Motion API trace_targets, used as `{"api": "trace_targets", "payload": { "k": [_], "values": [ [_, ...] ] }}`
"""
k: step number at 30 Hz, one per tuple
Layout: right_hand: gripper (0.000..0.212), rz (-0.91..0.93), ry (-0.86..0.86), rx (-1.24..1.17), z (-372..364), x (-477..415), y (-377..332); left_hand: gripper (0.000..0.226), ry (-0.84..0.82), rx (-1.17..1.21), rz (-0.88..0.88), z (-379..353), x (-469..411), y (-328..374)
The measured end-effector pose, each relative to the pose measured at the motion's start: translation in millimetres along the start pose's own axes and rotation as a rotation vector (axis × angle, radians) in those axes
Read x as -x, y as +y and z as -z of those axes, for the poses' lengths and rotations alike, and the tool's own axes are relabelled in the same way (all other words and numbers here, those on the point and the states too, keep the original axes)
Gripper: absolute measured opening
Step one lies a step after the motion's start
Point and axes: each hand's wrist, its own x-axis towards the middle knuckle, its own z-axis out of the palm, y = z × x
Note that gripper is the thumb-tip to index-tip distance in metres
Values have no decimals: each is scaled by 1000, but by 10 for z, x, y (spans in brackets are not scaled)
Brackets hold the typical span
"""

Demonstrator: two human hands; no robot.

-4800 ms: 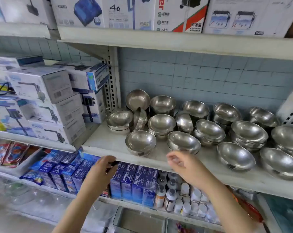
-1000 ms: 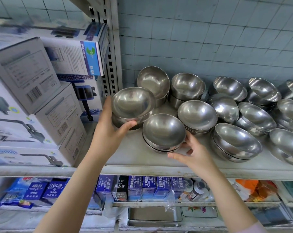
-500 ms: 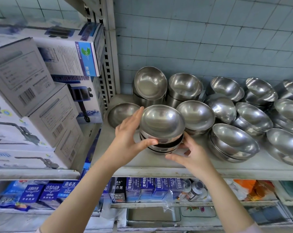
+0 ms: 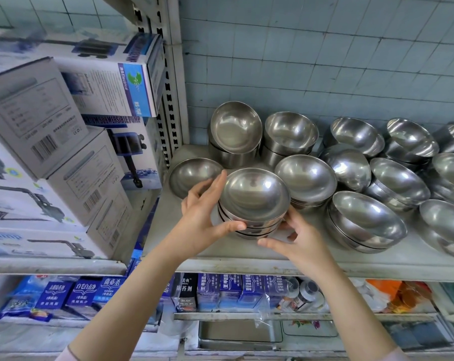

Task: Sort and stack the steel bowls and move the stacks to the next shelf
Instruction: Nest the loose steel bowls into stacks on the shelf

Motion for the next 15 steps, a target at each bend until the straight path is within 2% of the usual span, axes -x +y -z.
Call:
{"api": "trace_targets", "payload": {
  "k": [3, 5, 8, 12, 15],
  "values": [
    [94, 8, 4, -4, 0, -1, 12, 119, -26, 14, 30, 79, -1, -5],
    [94, 12, -1, -13, -1, -8, 22, 119, 63, -8, 29, 184, 15, -72],
    [94, 22, -2, -16, -7, -14, 33, 119, 246, -47, 169, 318, 49, -265],
    [88, 27, -3, -16, -3, -15, 46, 118, 250, 34, 313, 295, 20, -452],
    [89, 25, 2, -34, -8, -19, 53, 98, 277, 92, 287, 227, -27, -508]
  ]
}}
